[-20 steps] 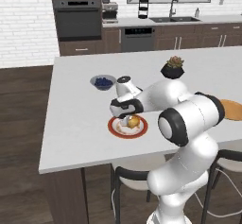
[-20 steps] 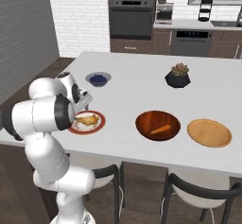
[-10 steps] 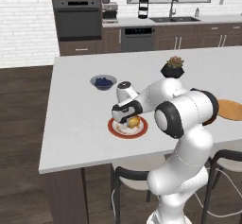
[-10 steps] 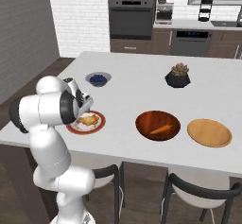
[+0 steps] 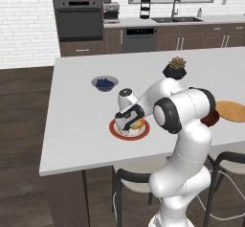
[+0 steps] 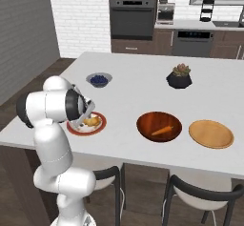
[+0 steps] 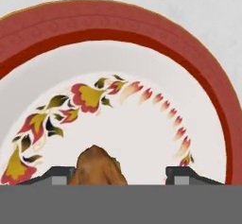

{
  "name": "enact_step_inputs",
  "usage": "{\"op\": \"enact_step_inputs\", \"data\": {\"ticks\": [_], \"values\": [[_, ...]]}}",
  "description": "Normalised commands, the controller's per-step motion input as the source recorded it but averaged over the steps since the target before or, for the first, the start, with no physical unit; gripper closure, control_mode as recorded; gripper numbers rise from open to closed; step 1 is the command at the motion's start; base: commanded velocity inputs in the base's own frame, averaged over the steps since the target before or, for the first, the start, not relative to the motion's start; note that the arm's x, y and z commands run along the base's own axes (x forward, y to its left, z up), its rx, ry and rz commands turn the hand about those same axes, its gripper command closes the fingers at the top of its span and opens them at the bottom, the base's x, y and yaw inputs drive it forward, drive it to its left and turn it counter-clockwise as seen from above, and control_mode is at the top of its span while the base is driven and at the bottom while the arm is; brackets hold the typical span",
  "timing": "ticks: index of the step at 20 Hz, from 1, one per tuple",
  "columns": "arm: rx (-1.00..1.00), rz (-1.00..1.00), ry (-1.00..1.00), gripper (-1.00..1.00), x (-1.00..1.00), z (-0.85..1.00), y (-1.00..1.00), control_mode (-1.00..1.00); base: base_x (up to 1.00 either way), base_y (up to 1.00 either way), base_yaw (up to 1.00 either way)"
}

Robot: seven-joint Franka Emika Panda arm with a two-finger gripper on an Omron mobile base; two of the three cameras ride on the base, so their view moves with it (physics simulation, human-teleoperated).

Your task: Pick the chicken drumstick and carrot from their plates and place them in the bowl. Then put the bowl in the fridge.

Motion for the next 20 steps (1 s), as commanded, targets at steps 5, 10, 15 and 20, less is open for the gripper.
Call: {"op": "enact_step_inputs", "data": {"ticks": [5,10,15,20], "values": [[0.0,0.04,-0.09,1.0,-0.32,-0.11,-0.15,-1.0,0.0,0.0,0.0],[0.0,0.0,-0.04,1.0,-0.54,0.26,-0.04,-1.0,0.0,0.0,0.0],[0.0,-0.01,0.0,1.0,-0.9,1.0,-0.11,-1.0,0.0,0.0,0.0],[-0.03,0.0,-0.07,1.0,-0.64,0.93,-0.58,-1.0,0.0,0.0,0.0]]}}
